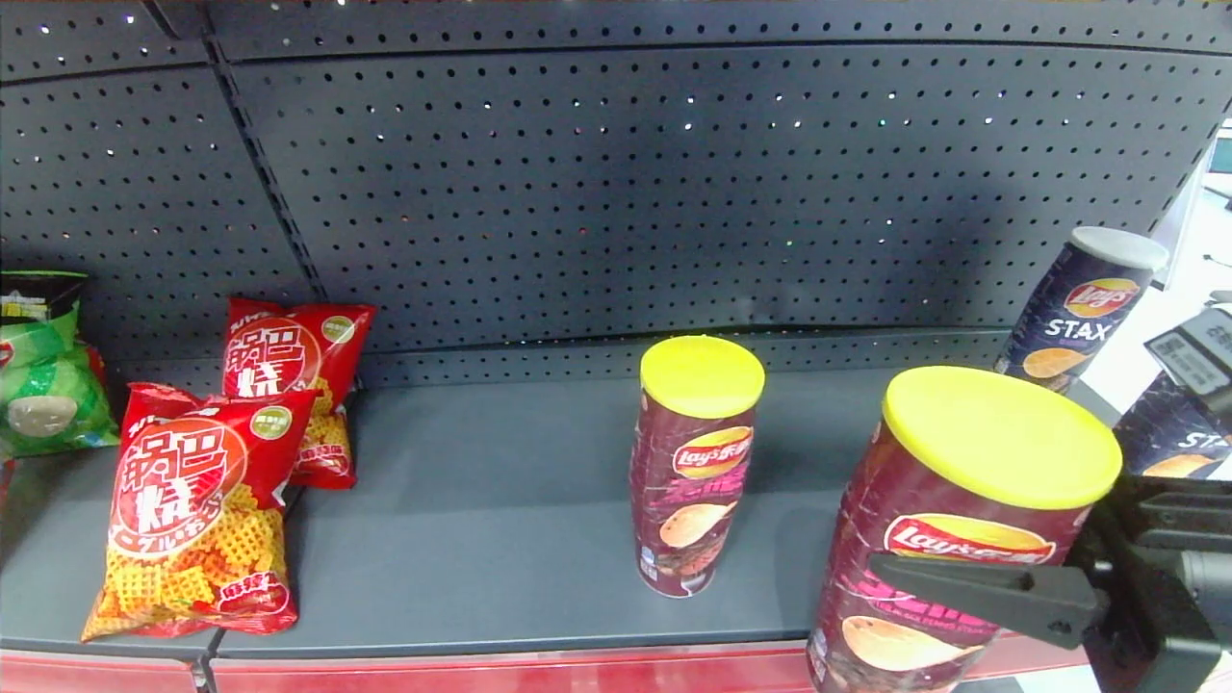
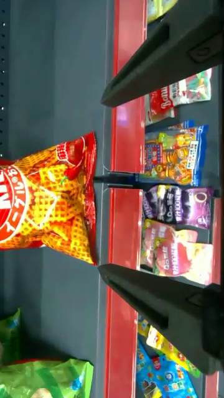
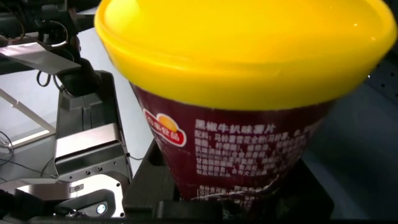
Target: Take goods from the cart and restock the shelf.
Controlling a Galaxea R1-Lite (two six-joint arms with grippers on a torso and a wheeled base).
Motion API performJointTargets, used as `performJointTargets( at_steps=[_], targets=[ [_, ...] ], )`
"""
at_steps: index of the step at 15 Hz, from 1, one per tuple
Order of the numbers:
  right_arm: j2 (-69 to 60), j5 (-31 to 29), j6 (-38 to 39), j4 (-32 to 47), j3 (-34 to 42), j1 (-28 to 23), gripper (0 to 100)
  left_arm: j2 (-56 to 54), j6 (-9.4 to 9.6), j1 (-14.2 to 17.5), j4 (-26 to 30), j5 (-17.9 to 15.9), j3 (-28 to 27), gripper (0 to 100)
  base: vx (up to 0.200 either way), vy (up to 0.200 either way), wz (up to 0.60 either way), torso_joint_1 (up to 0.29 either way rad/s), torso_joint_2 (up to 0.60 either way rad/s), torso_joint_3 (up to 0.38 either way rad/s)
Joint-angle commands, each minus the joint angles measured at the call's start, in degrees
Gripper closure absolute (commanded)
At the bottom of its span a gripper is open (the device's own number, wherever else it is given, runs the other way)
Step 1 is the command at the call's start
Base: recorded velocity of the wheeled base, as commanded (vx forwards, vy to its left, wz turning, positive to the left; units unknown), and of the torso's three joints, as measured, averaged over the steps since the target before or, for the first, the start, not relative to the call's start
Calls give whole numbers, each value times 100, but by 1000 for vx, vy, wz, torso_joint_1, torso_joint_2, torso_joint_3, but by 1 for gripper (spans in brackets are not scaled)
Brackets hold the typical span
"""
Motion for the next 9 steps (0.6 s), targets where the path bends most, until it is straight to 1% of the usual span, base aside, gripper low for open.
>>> performJointTargets(
  at_steps=[1,6,8,9],
  targets=[
    [-32,3,-3,-3,18,5,100,0,-8,-10,2,15,1,0,0,0,0,0,0,0],
    [-32,3,-3,-3,26,5,100,61,27,43,11,24,-8,0,0,0,0,0,0,0],
    [-32,3,-3,-3,35,5,100,219,45,324,11,24,1,0,0,0,0,0,0,0],
    [-32,3,-3,-3,44,5,100,202,54,368,11,24,1,0,0,0,0,0,0,0]
  ],
)
